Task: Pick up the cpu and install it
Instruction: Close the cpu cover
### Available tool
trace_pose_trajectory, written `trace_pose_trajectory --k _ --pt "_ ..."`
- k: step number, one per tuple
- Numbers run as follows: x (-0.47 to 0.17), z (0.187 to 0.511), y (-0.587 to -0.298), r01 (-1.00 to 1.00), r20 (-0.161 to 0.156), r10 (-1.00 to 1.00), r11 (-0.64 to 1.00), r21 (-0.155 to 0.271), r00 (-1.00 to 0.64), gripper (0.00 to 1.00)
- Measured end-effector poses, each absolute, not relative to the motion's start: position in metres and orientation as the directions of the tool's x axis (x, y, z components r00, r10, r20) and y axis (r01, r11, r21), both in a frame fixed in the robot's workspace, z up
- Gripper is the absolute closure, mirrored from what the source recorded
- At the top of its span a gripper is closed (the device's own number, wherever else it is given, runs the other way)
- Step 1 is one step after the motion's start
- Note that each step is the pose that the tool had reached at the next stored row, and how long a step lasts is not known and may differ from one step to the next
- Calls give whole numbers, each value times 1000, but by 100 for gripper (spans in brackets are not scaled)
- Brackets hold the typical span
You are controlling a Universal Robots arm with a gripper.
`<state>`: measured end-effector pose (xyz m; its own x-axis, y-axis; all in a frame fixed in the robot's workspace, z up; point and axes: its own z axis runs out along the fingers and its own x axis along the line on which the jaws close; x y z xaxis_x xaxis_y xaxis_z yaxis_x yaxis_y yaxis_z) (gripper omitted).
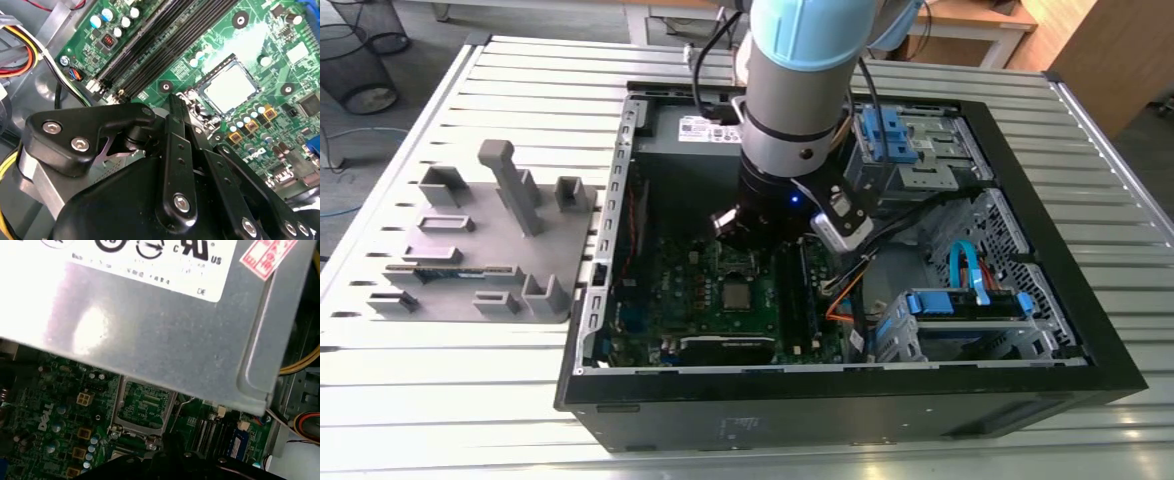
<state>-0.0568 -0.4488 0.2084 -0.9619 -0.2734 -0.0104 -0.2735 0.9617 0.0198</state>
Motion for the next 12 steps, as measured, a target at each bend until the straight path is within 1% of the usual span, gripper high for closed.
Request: trace_pose_trajectory --k 12 --pt "-53 206 -447 -274 -10 -274 962 20 -962 89"
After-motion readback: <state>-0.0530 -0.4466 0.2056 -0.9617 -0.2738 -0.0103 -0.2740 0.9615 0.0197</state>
